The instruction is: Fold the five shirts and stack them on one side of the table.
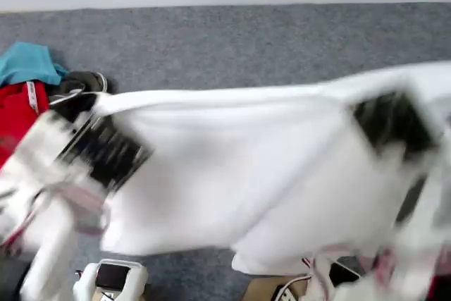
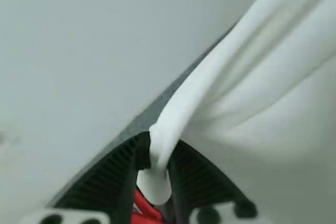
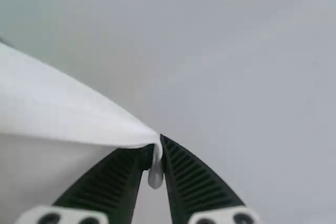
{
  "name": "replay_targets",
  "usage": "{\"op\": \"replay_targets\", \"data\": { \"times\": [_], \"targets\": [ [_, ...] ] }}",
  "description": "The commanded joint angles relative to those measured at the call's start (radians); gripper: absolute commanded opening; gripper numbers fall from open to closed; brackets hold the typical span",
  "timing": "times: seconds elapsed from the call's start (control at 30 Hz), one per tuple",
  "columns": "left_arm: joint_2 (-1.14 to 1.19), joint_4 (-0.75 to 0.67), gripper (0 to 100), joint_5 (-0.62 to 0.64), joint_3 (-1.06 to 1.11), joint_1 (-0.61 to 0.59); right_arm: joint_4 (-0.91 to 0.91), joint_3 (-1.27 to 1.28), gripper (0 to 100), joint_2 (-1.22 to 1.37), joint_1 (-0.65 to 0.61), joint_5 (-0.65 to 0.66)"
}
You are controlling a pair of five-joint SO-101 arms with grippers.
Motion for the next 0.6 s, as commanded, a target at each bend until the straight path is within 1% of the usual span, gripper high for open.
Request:
{"op": "replay_targets", "data": {
  "times": [0.0,0.17,0.33,0.47,0.57],
  "targets": [
    [0.003,-0.189,1,-0.008,0.259,-0.008,-0.013,0.132,1.0,0.114,-0.068,0.009],
    [0.005,-0.508,1,-0.008,0.621,-0.008,-0.105,0.331,1.0,0.248,-0.179,0.006],
    [0.02,-0.804,1,-0.015,0.894,-0.008,-0.295,0.506,0.9,0.358,-0.226,0.006],
    [0.16,-0.951,1,-0.08,0.928,-0.015,-0.446,0.585,0.9,0.441,-0.248,0.006],
    [0.339,-1.063,1,-0.083,0.849,-0.054,-0.536,0.591,0.9,0.509,-0.255,0.005]
  ]
}}
